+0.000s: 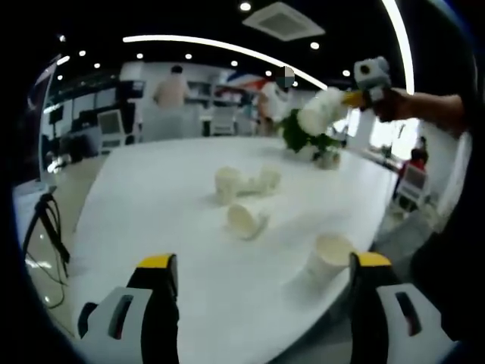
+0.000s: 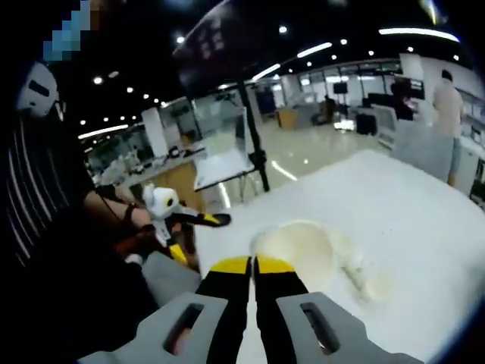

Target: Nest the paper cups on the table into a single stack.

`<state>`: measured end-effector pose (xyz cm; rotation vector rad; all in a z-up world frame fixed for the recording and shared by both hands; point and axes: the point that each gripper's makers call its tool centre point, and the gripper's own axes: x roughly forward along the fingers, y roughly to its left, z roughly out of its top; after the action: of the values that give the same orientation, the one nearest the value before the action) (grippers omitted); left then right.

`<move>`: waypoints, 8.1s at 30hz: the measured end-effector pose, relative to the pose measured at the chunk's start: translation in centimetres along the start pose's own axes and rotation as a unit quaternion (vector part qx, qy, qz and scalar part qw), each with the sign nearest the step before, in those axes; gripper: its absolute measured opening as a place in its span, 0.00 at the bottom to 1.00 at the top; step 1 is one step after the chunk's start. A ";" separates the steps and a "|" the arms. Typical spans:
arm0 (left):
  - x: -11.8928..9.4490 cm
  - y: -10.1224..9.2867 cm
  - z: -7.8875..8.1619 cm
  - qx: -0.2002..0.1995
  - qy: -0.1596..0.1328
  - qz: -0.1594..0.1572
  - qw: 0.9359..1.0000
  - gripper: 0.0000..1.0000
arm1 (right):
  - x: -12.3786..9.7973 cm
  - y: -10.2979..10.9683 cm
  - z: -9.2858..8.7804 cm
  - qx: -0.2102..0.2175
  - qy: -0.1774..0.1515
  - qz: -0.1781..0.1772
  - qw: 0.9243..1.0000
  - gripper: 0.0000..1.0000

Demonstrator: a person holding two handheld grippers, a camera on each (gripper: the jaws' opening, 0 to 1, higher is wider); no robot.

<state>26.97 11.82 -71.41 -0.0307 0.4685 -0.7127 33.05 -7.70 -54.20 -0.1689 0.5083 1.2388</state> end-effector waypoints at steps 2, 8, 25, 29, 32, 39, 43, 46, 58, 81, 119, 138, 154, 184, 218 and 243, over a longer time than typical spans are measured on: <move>0.1 0.0 0.0 0.000 -0.001 0.000 1.000 0.93 | -0.8 -0.1 1.7 -0.041 0.000 -0.014 0.999 0.00; 0.2 -0.3 -0.2 -0.001 0.001 -0.003 1.000 0.93 | -2.8 1.1 6.8 -0.097 -0.002 -0.016 0.995 0.00; -0.2 -0.2 -0.5 -0.007 -0.002 0.002 1.000 0.92 | 0.1 6.6 4.4 -0.286 0.122 0.055 0.949 0.00; -0.2 -0.1 -0.7 -0.006 0.000 0.003 1.000 0.92 | 1.2 7.7 2.7 -0.331 0.156 0.071 0.928 0.00; -0.1 -0.3 -0.6 -0.009 -0.002 0.001 1.000 0.92 | 2.1 8.2 0.8 -0.355 0.192 0.085 0.911 0.00; -0.1 -0.3 -0.8 -0.012 -0.003 0.000 1.000 0.92 | 4.5 10.6 -3.5 -0.387 0.222 0.139 0.884 0.00; -0.3 -0.2 -1.0 -0.012 -0.002 0.001 1.000 0.92 | 5.5 10.7 -6.3 -0.412 0.254 0.156 0.861 0.00; -0.4 -0.2 -1.0 -0.015 -0.005 0.002 1.000 0.92 | 6.3 11.3 -8.0 -0.417 0.265 0.169 0.853 0.00; -0.6 -0.2 -1.4 -0.023 -0.005 0.003 1.000 0.91 | 8.7 11.9 -14.6 -0.444 0.324 0.199 0.812 0.00; -1.1 0.2 -2.1 -0.025 -0.001 0.011 1.000 0.91 | 11.3 10.3 -19.9 -0.458 0.359 0.205 0.787 0.00; -1.0 0.4 -2.0 -0.029 -0.003 0.011 1.000 0.91 | 10.7 10.5 -20.9 -0.383 0.318 0.177 0.849 0.28; -0.4 0.2 -1.5 -0.019 -0.003 -0.004 1.000 0.92 | 9.6 9.0 -18.4 -0.220 0.219 0.059 0.949 0.41; 0.1 0.1 -0.6 -0.006 -0.002 -0.018 1.000 0.92 | 6.3 4.7 -17.5 -0.112 0.143 -0.082 0.980 0.51; 0.9 -0.8 -0.5 0.008 0.011 -0.041 0.999 0.92 | -2.0 -4.2 -16.5 0.165 -0.078 -0.327 0.927 1.00; 8.0 -0.1 0.8 -0.156 -0.018 -0.108 0.982 0.84 | -3.4 -2.9 -15.5 0.162 -0.101 -0.359 0.914 1.00; 15.2 0.1 0.7 -0.187 0.026 -0.157 0.969 0.82 | -2.2 -1.3 -16.1 0.158 -0.070 -0.355 0.919 0.99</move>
<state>37.40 2.12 -76.92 -0.4502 0.6520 -0.9289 29.33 -16.31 -67.49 0.0171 0.4561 0.4433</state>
